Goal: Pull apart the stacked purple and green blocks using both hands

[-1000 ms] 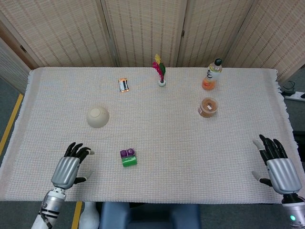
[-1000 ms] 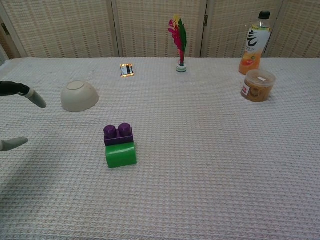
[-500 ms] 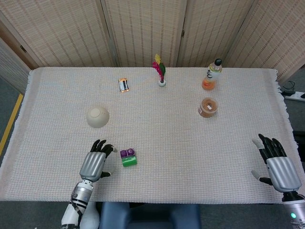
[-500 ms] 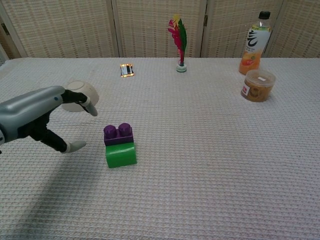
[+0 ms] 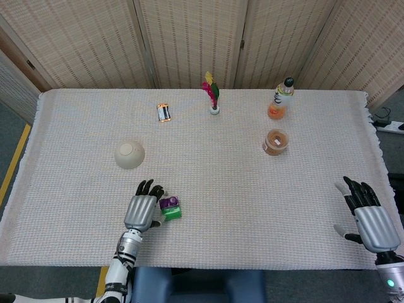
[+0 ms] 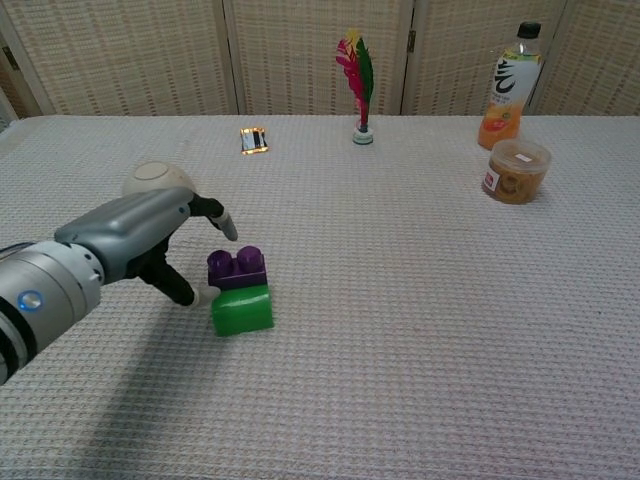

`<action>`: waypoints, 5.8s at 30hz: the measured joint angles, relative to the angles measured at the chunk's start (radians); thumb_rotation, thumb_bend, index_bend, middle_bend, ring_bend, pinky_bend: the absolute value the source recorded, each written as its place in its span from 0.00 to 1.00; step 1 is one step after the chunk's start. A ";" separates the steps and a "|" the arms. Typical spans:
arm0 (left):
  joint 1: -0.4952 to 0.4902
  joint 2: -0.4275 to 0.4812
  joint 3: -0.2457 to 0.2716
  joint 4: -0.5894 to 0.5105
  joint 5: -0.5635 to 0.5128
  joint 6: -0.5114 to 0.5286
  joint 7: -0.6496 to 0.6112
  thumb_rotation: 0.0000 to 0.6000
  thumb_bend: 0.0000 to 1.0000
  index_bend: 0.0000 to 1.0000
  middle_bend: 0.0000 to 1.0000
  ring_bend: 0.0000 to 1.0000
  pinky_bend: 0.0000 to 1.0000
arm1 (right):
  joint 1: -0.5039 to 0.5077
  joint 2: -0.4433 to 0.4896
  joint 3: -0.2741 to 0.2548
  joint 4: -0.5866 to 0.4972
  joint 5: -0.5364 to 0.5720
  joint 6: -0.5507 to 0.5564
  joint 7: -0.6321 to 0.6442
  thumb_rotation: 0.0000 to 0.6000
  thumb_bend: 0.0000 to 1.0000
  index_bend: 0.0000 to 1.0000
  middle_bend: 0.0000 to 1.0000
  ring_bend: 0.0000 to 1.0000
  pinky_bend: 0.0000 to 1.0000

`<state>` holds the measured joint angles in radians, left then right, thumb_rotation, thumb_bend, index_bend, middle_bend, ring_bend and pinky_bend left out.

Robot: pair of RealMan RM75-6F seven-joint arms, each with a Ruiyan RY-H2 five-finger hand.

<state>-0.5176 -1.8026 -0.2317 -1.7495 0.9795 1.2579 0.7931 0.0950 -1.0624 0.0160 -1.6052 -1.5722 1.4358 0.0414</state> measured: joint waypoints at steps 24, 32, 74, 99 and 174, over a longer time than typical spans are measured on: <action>-0.088 -0.059 -0.039 0.121 -0.108 -0.020 -0.053 1.00 0.37 0.41 0.24 0.04 0.00 | 0.005 -0.004 0.005 0.006 0.011 0.000 -0.001 1.00 0.24 0.00 0.00 0.00 0.00; -0.104 -0.066 -0.039 0.154 -0.134 -0.031 -0.074 1.00 0.42 0.44 0.26 0.05 0.00 | 0.005 -0.004 0.007 0.008 0.014 0.001 0.002 1.00 0.24 0.00 0.00 0.00 0.00; -0.073 0.136 -0.083 -0.231 -0.064 0.052 -0.274 1.00 0.63 0.74 0.68 0.23 0.00 | 0.394 -0.240 -0.110 0.258 -0.237 -0.290 1.215 1.00 0.24 0.00 0.00 0.00 0.00; -0.160 0.076 -0.105 -0.196 -0.091 0.083 -0.227 1.00 0.63 0.75 0.69 0.23 0.00 | 0.672 -0.480 -0.067 0.389 -0.146 -0.399 1.542 1.00 0.24 0.00 0.00 0.00 0.00; -0.191 0.123 -0.124 -0.237 -0.067 0.135 -0.205 1.00 0.65 0.75 0.70 0.24 0.00 | 0.639 -0.667 0.101 0.330 0.124 -0.481 1.033 1.00 0.24 0.79 0.13 0.09 0.01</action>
<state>-0.7086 -1.6793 -0.3557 -1.9868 0.9125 1.3928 0.5878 0.7339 -1.7291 0.1173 -1.2753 -1.4484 0.9548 1.0742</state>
